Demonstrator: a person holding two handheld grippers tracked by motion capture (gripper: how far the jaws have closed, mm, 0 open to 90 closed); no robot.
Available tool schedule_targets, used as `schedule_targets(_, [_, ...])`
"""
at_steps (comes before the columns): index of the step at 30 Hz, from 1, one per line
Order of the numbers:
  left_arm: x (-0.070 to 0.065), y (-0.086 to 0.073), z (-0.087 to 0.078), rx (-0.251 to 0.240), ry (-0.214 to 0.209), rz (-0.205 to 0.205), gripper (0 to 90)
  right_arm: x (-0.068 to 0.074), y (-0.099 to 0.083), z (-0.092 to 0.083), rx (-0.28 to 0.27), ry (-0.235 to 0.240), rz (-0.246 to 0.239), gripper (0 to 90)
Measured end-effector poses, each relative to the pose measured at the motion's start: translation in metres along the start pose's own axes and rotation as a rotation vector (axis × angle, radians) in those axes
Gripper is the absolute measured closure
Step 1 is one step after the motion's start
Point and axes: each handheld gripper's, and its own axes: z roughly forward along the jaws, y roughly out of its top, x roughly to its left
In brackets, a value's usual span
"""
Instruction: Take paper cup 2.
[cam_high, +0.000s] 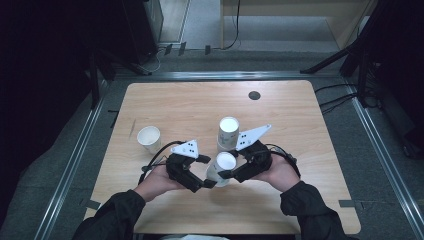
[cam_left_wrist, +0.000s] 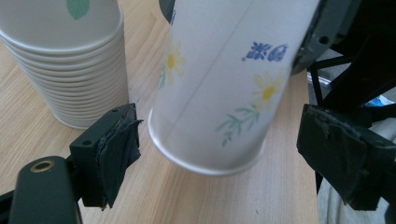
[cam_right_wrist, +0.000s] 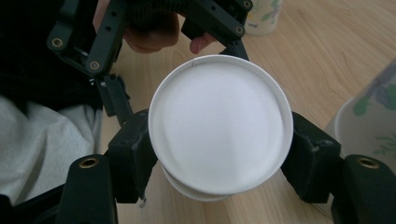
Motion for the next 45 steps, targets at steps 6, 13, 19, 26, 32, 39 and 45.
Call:
schedule_targets(6, [-0.003,-0.003,-0.002,-0.031,0.005,0.011,13.6,0.002,0.008,0.003,-0.03,0.036,-0.008,33.5])
schedule_targets(13, [-0.005,-0.003,-0.002,-0.058,0.009,0.023,15.2,0.005,0.013,0.004,-0.061,0.068,0.007,33.6])
schedule_targets(19, [-0.007,-0.004,-0.001,-0.048,0.007,0.043,22.4,0.007,0.014,0.003,-0.064,0.072,0.006,34.0])
schedule_targets(26, [-0.008,-0.003,-0.003,-0.036,0.004,0.061,26.6,0.006,0.014,0.004,-0.067,0.079,0.002,34.2])
schedule_targets(32, [-0.005,-0.003,-0.007,-0.02,0.021,0.056,28.6,0.006,0.011,0.004,-0.039,0.049,-0.03,28.3])
schedule_targets(39, [0.0,-0.004,-0.017,-0.011,0.04,0.044,28.7,0.003,0.006,0.002,-0.017,0.011,-0.031,26.0])
schedule_targets(45, [0.005,-0.005,-0.027,0.009,0.064,0.045,28.6,0.006,-0.003,0.0,-0.003,-0.019,-0.032,26.3])
